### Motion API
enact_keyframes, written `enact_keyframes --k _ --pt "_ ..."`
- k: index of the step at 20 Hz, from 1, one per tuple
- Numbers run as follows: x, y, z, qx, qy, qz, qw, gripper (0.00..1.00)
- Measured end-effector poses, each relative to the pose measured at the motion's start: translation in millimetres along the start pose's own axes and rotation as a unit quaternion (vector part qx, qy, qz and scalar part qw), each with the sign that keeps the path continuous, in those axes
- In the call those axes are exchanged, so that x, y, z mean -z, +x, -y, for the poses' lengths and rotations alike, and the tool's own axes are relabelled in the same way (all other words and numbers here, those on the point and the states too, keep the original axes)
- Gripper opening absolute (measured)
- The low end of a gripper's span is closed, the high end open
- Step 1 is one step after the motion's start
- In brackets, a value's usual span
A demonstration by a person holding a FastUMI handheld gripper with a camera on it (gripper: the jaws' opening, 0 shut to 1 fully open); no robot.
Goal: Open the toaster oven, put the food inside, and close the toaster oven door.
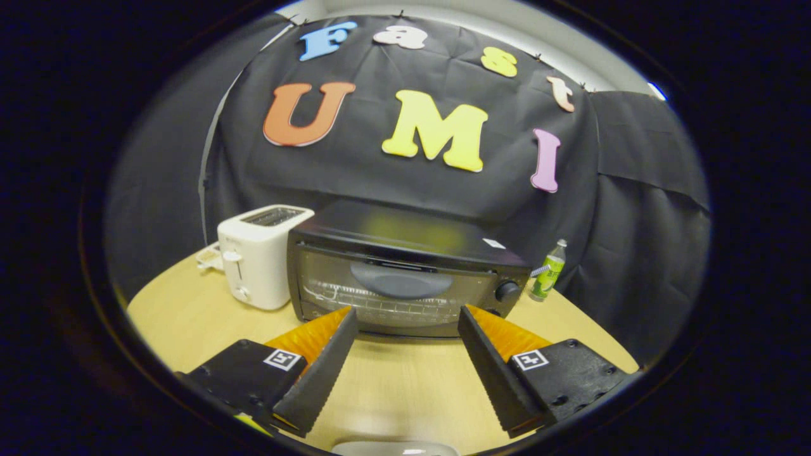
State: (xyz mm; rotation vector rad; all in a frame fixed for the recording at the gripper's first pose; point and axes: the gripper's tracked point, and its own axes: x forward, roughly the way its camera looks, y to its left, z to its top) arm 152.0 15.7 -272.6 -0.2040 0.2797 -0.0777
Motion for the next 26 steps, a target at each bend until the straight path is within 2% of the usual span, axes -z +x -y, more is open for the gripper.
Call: enact_keyframes --k 6,10,13,16,19,22,26 --pt "-66.7 -69.3 24.3 -0.001 0.023 0.089 0.996 1.00" --pt "-103.5 -127.8 46.0 -0.018 0.068 0.104 0.992 1.00" --pt "-144.1 -171.3 73.7 -0.010 0.084 0.127 0.988 1.00" --pt "-172.9 -215.8 81.9 -0.024 0.099 0.128 0.987 1.00" --pt "-208.8 -257.7 95.2 -0.004 0.075 0.149 0.986 1.00" --pt "-206.5 -292.4 80.7 -0.010 0.057 0.149 0.987 1.00" --pt "-163.8 -319.4 68.4 -0.034 0.079 0.138 0.987 1.00"
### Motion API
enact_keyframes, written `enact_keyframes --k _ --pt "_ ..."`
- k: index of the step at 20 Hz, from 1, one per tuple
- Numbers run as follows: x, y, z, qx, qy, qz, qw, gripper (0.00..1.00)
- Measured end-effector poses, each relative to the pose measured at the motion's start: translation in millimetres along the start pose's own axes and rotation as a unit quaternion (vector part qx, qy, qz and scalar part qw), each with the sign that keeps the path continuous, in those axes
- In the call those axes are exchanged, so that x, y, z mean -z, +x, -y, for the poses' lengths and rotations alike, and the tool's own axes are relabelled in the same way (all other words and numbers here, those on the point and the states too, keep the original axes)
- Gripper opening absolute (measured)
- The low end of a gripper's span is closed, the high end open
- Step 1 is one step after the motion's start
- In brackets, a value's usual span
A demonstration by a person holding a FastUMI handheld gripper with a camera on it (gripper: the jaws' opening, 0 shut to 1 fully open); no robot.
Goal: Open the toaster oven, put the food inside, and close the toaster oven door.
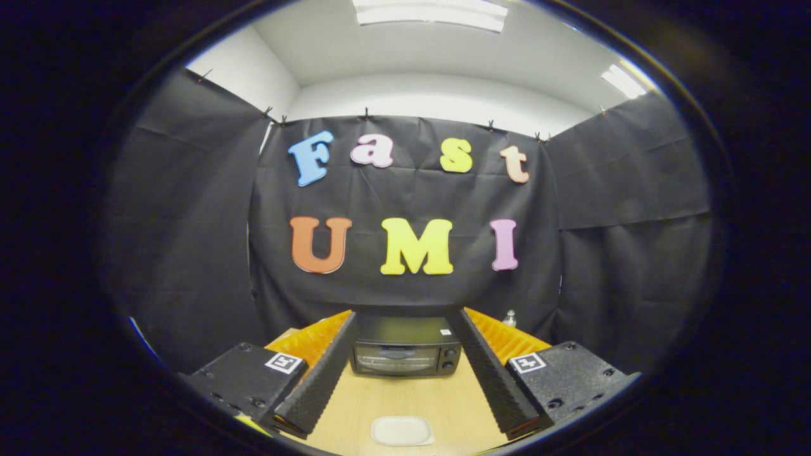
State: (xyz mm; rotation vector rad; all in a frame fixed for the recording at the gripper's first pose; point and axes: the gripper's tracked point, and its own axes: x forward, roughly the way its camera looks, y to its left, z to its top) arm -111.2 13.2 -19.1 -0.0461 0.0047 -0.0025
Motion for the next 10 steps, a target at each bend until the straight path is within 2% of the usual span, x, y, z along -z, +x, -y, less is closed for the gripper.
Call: enact_keyframes --k 5,7,10 --pt "15.7 -6.7 18.7 -0.002 0.043 0.006 0.999 1.00" --pt "19.1 5.0 29.6 -0.005 0.069 -0.005 0.998 1.00" --pt "11.8 15.0 46.9 0.003 0.070 -0.014 0.997 1.00"
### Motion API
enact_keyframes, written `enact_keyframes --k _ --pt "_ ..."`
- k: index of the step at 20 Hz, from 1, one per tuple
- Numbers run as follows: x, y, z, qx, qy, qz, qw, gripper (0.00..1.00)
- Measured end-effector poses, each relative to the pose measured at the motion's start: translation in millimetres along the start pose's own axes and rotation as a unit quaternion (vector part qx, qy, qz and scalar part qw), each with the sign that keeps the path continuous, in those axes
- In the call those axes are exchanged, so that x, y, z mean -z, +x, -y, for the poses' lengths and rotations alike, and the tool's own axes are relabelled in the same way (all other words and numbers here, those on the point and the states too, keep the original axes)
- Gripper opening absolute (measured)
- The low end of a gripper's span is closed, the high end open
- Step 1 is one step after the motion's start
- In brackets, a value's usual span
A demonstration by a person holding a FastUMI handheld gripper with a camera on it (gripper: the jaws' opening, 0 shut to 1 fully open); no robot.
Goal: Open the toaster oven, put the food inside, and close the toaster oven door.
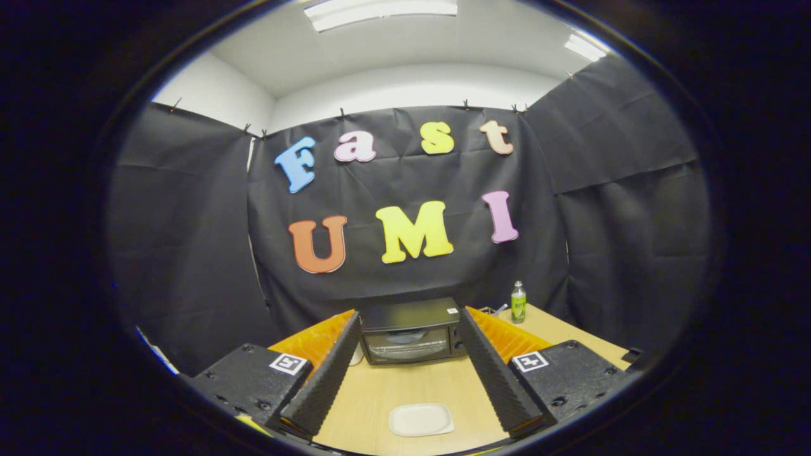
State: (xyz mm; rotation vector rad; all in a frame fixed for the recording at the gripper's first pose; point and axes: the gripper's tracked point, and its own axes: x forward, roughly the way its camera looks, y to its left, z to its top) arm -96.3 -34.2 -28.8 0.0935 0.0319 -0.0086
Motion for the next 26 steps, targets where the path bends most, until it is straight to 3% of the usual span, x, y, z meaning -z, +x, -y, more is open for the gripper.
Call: enact_keyframes --k 26 --pt "18.1 -12.9 2.6 -0.017 -0.014 -0.002 1.000 1.00"
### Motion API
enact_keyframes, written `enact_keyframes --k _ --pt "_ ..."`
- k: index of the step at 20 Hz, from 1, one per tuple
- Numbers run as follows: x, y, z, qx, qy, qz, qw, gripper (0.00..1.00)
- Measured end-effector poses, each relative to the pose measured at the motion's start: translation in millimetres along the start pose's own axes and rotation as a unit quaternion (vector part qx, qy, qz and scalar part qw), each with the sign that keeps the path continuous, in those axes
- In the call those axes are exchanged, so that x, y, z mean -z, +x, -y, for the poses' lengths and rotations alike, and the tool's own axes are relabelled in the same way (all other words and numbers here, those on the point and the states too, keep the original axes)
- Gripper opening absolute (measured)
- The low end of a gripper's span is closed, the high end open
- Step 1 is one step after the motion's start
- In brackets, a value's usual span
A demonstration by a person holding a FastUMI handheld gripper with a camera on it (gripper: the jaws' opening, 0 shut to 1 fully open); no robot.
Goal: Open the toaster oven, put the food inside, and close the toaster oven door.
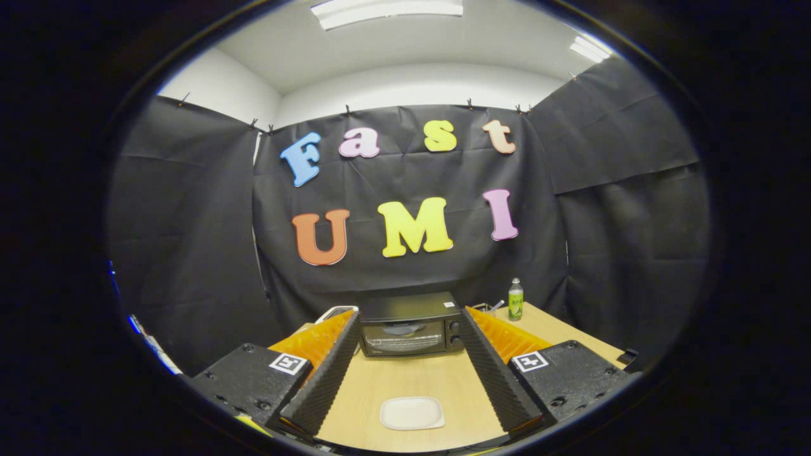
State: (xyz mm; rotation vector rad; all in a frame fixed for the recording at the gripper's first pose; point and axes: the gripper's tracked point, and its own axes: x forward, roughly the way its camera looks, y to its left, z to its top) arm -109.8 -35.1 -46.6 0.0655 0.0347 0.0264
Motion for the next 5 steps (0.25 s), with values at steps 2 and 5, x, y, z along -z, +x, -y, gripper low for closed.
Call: enact_keyframes --k 2,5 --pt "3.5 0.6 2.7 0.002 -0.006 -0.002 1.000 1.00" --pt "-2.2 -2.0 8.5 0.008 0.003 0.012 1.000 1.00"
